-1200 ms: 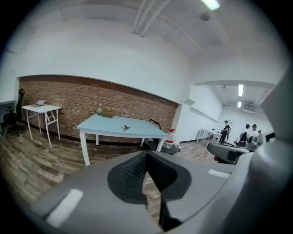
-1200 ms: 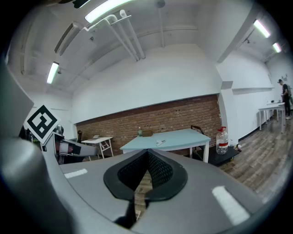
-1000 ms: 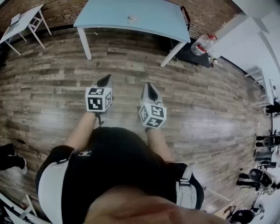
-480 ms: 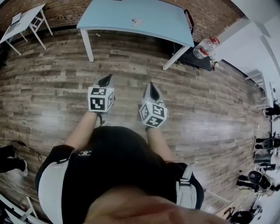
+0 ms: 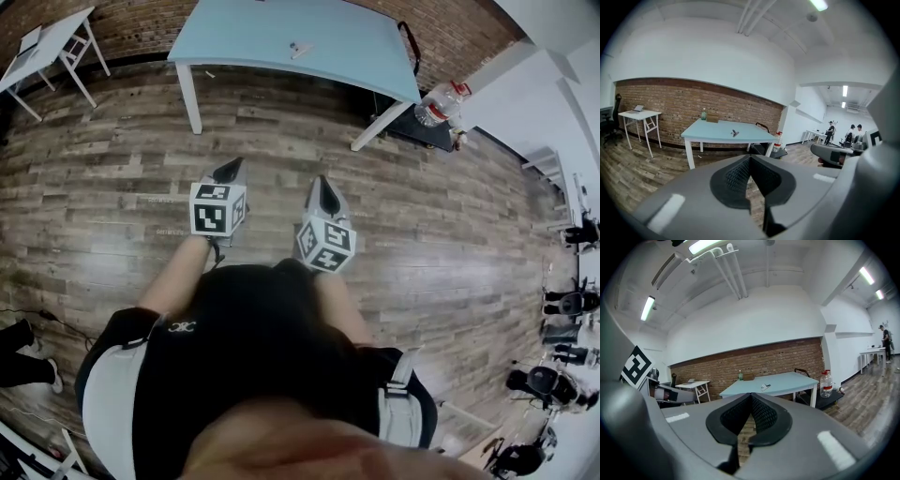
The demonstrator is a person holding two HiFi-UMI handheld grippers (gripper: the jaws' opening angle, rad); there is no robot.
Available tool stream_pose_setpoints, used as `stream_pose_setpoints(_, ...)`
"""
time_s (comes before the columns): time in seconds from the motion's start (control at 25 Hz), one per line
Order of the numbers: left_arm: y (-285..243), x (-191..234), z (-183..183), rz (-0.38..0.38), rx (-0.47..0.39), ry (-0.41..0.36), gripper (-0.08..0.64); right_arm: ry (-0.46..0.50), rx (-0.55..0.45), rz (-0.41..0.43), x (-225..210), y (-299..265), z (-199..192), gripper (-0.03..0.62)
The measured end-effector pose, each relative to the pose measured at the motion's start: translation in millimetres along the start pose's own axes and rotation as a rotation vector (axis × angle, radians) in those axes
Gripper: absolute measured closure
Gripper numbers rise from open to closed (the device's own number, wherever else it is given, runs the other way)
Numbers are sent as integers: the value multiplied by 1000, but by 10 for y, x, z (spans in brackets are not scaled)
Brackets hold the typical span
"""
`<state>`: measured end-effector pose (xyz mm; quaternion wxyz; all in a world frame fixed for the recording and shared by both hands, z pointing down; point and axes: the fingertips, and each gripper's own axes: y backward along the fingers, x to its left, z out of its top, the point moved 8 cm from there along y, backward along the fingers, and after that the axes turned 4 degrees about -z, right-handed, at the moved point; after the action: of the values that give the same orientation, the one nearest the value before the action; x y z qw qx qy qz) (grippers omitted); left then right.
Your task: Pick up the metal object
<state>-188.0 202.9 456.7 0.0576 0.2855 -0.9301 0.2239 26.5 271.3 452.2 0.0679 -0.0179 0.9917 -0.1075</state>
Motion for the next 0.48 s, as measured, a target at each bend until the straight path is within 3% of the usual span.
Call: stream_pose_setpoints(0.48,-253,220,136,29,-2,-9,561,12,1,15,38,-485,106,578)
